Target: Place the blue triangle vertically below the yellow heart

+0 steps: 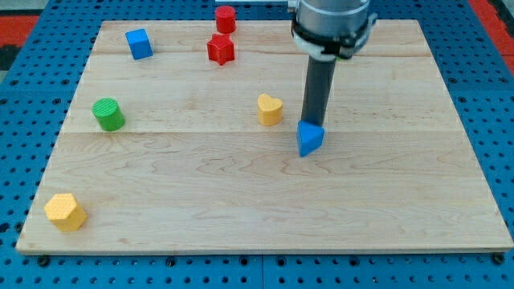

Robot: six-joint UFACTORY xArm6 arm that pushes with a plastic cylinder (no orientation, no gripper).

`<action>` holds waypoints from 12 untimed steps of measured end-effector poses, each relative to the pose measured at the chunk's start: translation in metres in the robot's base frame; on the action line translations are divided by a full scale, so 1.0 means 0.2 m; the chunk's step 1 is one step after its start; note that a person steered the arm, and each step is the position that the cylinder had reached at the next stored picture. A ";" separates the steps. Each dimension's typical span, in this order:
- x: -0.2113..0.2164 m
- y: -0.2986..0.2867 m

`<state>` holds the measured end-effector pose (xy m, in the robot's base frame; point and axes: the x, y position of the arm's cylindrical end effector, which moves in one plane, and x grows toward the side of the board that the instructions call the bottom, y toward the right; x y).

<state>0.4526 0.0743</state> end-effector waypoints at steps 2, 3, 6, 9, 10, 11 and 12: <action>0.39 -0.02; 0.43 -0.22; 0.52 -0.64; 0.50 -0.95; 0.66 -0.91; 0.57 -0.67; 0.57 -0.54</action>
